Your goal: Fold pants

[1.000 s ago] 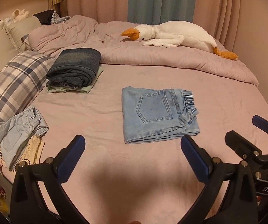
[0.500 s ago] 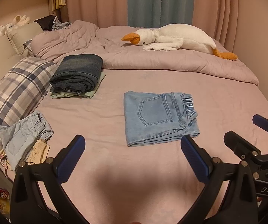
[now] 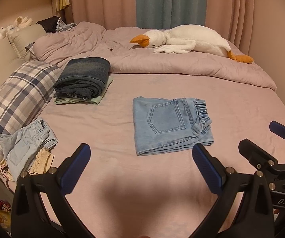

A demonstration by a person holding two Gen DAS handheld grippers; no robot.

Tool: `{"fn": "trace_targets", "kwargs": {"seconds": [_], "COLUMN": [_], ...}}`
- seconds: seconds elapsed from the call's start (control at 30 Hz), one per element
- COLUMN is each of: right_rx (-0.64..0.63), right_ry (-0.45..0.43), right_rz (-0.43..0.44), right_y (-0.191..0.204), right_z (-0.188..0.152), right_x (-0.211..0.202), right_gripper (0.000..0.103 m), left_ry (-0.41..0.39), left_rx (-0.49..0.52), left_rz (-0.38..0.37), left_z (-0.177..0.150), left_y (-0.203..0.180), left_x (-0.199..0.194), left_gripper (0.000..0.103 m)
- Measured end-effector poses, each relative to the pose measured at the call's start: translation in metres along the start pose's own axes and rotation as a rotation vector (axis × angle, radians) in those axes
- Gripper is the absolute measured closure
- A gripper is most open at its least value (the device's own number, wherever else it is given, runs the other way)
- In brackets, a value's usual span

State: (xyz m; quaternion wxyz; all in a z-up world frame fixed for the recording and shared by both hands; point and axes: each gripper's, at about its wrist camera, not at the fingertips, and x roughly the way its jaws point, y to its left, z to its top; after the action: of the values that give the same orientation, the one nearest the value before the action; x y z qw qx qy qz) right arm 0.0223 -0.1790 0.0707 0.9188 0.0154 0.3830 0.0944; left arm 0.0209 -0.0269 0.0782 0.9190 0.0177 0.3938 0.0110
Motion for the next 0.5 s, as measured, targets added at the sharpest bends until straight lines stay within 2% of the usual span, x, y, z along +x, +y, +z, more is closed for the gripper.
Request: {"fn": "trace_targets", "kwargs": {"seconds": [0.5], "right_rx": [0.003], "right_ry": [0.006], "right_rz": [0.001], "right_y": [-0.0026], "right_z": [-0.0013], "right_x": [0.0040], "right_gripper": [0.001], "left_ry": [0.012], "left_rx": [0.004], "left_rz": [0.000], "left_z": [-0.0004], "left_y": [0.0001], "left_x": [0.0062], "left_gripper": [0.001]}}
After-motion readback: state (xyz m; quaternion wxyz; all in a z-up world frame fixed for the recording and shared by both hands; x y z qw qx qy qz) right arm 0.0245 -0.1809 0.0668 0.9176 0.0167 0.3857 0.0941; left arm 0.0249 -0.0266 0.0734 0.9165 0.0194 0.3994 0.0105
